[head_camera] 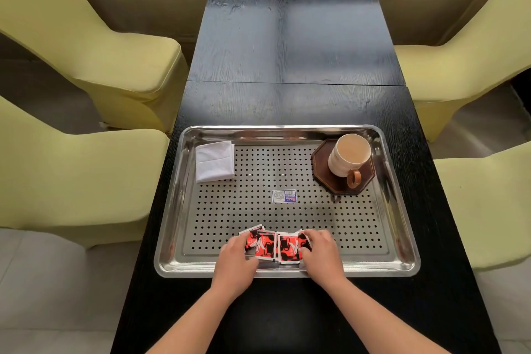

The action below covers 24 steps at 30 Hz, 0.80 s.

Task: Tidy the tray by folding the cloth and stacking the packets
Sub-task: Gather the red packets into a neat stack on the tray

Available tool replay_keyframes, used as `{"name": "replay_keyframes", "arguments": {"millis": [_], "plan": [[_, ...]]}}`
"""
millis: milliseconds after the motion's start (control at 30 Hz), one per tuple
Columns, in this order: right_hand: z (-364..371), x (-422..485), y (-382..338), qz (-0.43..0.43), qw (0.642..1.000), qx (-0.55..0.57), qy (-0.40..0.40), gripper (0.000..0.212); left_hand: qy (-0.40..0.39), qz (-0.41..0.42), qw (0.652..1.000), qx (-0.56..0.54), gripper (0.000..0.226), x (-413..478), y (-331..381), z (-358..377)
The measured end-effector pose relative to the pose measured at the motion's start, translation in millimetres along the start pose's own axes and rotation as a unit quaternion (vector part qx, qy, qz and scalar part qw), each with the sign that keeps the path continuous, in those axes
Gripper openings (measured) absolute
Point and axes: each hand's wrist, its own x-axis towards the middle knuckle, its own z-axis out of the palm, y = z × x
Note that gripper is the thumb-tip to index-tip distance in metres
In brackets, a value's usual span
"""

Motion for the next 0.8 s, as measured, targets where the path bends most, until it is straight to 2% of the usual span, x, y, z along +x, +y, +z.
{"name": "replay_keyframes", "arguments": {"millis": [200, 367, 500, 700, 800], "plan": [[2, 2, -4, -0.052, 0.998, -0.009, -0.026, 0.041, -0.018, 0.002, 0.998, 0.065, 0.062, -1, -4, 3], [-1, 1, -1, -0.041, 0.999, -0.01, -0.026, 0.047, -0.015, 0.02, 0.997, 0.077, 0.069, 3, 1, 2], [5, -11, -2, -0.068, 0.996, -0.032, -0.05, 0.044, -0.03, 0.027, 0.995, 0.087, 0.073, 2, 9, 8], [-1, 0, -4, -0.051, 0.999, -0.004, -0.013, 0.034, -0.002, 0.022, 0.997, 0.071, 0.068, -5, 0, 5], [0, 1, -7, -0.079, 0.996, -0.028, -0.04, 0.044, -0.023, 0.037, 0.995, 0.089, 0.066, -8, 0, 7]]}}
